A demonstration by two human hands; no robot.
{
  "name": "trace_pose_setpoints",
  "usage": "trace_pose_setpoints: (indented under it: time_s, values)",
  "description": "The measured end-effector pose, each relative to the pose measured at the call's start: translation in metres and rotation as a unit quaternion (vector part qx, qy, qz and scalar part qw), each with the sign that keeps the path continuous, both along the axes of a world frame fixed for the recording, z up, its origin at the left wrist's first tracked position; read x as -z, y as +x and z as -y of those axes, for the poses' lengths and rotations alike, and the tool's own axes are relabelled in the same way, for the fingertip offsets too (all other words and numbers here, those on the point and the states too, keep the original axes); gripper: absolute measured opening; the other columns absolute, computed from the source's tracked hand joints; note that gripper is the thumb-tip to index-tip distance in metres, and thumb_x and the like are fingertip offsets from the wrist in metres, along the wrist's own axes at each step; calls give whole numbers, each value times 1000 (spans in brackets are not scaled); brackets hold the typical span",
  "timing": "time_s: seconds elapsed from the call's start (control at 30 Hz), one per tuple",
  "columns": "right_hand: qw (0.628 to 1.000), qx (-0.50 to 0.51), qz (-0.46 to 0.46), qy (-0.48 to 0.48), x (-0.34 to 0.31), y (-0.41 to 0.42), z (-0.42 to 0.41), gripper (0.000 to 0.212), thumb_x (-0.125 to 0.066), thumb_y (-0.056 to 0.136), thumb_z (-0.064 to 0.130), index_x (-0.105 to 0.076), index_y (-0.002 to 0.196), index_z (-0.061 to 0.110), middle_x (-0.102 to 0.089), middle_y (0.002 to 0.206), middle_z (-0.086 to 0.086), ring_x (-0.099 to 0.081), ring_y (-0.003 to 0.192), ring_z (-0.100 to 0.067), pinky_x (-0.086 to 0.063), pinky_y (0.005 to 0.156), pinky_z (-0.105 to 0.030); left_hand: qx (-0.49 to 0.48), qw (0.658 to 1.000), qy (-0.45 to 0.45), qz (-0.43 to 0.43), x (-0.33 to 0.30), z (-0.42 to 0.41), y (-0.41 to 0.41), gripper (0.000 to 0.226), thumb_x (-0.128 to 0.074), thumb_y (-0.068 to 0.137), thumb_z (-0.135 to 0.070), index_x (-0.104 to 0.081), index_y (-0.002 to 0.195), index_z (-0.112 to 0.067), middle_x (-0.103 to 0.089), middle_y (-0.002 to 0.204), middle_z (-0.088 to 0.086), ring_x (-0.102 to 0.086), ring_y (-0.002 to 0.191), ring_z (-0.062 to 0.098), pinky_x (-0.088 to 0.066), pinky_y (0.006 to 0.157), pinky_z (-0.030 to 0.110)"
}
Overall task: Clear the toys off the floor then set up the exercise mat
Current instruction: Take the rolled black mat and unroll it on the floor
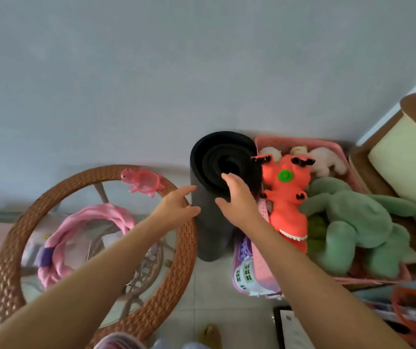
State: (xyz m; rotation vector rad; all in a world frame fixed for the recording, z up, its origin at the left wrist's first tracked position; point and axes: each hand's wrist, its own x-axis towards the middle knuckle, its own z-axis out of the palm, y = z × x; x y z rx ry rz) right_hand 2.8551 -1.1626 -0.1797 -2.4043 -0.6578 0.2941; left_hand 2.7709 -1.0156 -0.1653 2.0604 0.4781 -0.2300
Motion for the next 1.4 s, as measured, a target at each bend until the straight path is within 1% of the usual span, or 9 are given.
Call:
trace_pose_setpoints:
  time_s: [0.23,0.37,0.6,0.73,0.83,1.03,1.17,1.27,1.4]
  values:
    - [981,-36,22,-189,12,28,-20,84,-60,88,30,-6,149,9,-12,156,-12,-7,145,-28,-10,118,-41,-32,999,-6,-4,-2,-7,-4,60,-59,87,-17,-35,143,-22,-37,148,2,-39,132,22,-36,104,36]
    - [973,-31,69,-219,16,20,-17,79,-61,87,30,-14,147,9,-28,148,-11,-22,139,-27,-18,115,-36,-24,1000,-5,-7,-2,-7,-2,61,-58,88,-18,-33,144,-21,-35,149,2,-37,134,21,-34,105,35]
    - [971,-20,110,-212,33,-33,1,70,-60,88,24,-23,146,10,-35,142,-8,-28,136,-26,-13,117,-36,5,1000,25,4,3,5,24,68,-58,87,-18,-25,146,-16,-31,150,7,-30,138,22,-28,110,35]
    - [967,16,165,-193,46,-62,21,79,-88,51,24,-57,122,8,-62,106,-7,-61,102,-27,-46,97,-39,9,998,51,36,7,19,39,69,-61,84,-19,-27,144,-12,-36,142,10,-31,135,28,-29,107,37]
    - [964,27,206,-166,58,-87,33,83,-92,34,27,-62,110,11,-62,93,-2,-65,88,-22,-52,89,-39,16,997,74,31,13,28,46,78,-63,83,-23,-19,146,-12,-29,146,10,-24,138,32,-27,110,43]
    - [969,44,189,-151,76,-123,46,87,-84,40,15,-47,118,14,-58,100,-3,-43,97,-19,-32,99,-35,61,993,83,-50,32,58,36,121,-75,72,-40,16,146,-12,-7,154,12,-15,141,35,-28,111,51]
    - [991,45,103,-73,73,-140,63,59,-60,69,34,-52,123,14,-58,109,-5,-51,105,-25,-44,93,-37,77,984,146,-69,42,72,18,92,-68,80,-24,-4,144,-9,-19,143,15,-30,130,41,-40,97,44]
    - [986,85,135,-43,62,-139,75,53,-54,73,38,-55,121,16,-61,112,-6,-55,104,-23,-45,87,-33,114,978,159,-69,46,78,7,73,-63,81,-19,-16,137,-11,-25,137,15,-37,122,43,-43,88,43]
    - [953,89,228,-177,53,-124,76,99,-86,48,28,-38,134,15,-50,135,-15,-39,125,-28,-42,98,-49,133,975,161,-75,50,83,-11,72,-63,83,-20,-16,137,-14,-31,134,16,-45,118,42,-46,84,42]
